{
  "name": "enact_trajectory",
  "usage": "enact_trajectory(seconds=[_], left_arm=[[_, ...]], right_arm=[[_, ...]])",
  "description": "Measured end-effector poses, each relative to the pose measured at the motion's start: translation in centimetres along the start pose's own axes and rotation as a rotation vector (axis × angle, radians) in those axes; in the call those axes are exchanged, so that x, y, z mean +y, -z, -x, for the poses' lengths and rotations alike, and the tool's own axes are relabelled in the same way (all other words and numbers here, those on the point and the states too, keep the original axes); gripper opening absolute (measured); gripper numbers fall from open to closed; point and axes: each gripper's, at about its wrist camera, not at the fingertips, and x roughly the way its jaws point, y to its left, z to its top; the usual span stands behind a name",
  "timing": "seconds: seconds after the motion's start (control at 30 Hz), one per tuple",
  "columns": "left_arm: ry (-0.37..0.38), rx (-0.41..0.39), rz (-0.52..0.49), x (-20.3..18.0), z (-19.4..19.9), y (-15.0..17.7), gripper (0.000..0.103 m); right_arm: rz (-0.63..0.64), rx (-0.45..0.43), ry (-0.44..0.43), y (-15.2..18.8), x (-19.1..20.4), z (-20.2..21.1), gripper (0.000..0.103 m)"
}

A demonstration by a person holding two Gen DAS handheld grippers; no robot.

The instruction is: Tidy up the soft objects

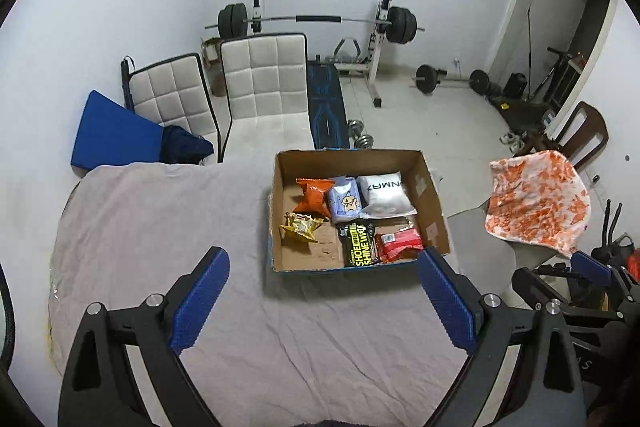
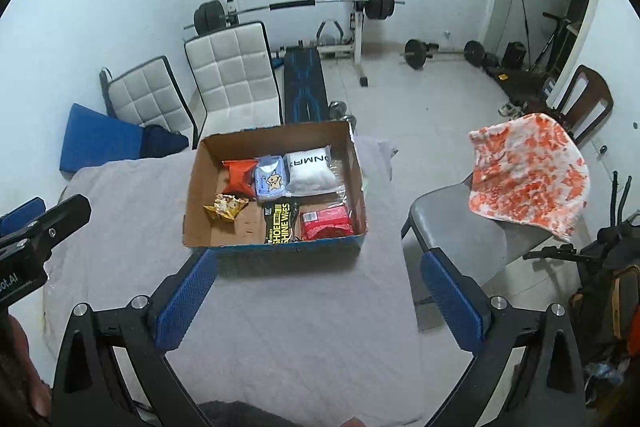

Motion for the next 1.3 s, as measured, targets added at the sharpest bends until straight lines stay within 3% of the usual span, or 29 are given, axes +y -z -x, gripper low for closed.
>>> enact_trajectory(seconds=[0.27,0.47,1.03,1.1,1.3], left_arm=[[-0.022,-0.021,-0.018,-0.1,3.9,2.2,0.096],[-0.022,-0.031,-0.011,-0.1,5.3,3.4,0.096],[-0.038,-0.069,0.011,0.3,6.7,4.0,0.096],[-0.031,-0.070,0.009,0.4,6.7,4.1,0.103],[-0.034,-0.077,0.019,0.5,6.6,4.0,0.103]], right_arm=[[0.009,-0.071,0.003,2.2,0.3,7.0,0.103],[0.032,-0.097,-0.001,3.3,1.3,9.9,0.103],[0.030,-0.118,-0.012,3.4,1.6,10.9,0.103],[0.031,-0.119,-0.010,3.3,1.6,10.8,0.103],[0.035,-0.123,-0.004,3.2,1.8,10.9,0.103]])
